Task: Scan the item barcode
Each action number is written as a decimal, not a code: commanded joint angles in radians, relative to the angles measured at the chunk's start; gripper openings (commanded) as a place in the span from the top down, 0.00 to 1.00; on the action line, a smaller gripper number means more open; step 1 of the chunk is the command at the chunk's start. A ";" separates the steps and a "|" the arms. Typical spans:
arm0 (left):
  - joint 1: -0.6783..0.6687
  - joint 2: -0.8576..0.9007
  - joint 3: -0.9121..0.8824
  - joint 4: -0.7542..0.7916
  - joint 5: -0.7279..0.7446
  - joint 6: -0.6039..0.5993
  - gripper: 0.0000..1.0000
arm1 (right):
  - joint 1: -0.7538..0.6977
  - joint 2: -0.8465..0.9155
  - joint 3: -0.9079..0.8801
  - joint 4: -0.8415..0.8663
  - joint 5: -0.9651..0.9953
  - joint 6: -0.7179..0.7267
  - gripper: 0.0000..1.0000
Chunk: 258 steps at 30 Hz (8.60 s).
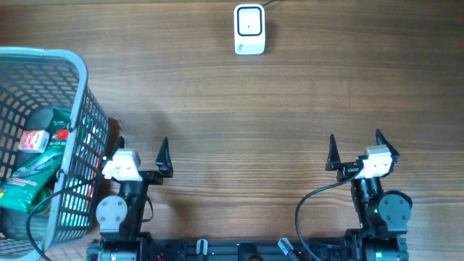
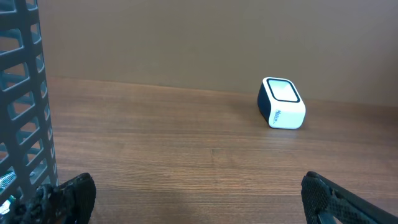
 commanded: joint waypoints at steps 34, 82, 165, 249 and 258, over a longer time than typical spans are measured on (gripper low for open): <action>0.000 0.002 -0.013 0.004 0.008 0.005 0.00 | 0.008 -0.003 -0.012 0.004 0.010 -0.013 0.00; -0.002 0.746 1.228 -0.620 0.335 -0.029 0.00 | 0.008 -0.003 -0.012 0.003 0.010 -0.013 0.00; 0.709 0.552 1.104 -0.586 0.434 -0.817 0.96 | 0.008 -0.003 -0.012 0.003 0.010 -0.013 0.00; 0.915 1.245 1.209 -1.081 -0.203 -0.919 0.00 | 0.008 -0.003 -0.012 0.003 0.010 -0.013 0.00; 0.915 1.508 1.209 -1.160 -0.316 -0.991 0.00 | 0.008 -0.003 -0.012 0.003 0.010 -0.013 0.00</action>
